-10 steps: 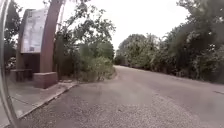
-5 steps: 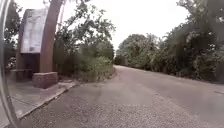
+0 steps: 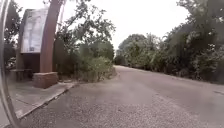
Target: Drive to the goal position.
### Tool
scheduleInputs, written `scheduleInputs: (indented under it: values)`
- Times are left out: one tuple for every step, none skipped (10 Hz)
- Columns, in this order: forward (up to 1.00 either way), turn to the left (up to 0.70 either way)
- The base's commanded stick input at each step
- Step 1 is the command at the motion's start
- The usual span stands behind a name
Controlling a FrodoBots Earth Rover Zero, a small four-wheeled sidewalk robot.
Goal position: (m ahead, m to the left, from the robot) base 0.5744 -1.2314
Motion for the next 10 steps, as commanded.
scheduleInputs:
  values:
    - [0.04,0.00]
    - [0.04,0.00]
    - [0.04,0.00]
    - [0.04,0.00]
    - [0.04,0.00]
    - [0.04,0.00]
    - [0.04,0.00]
    - [0.04,0.00]
    - [0.04,0.00]
    - [0.04,0.00]
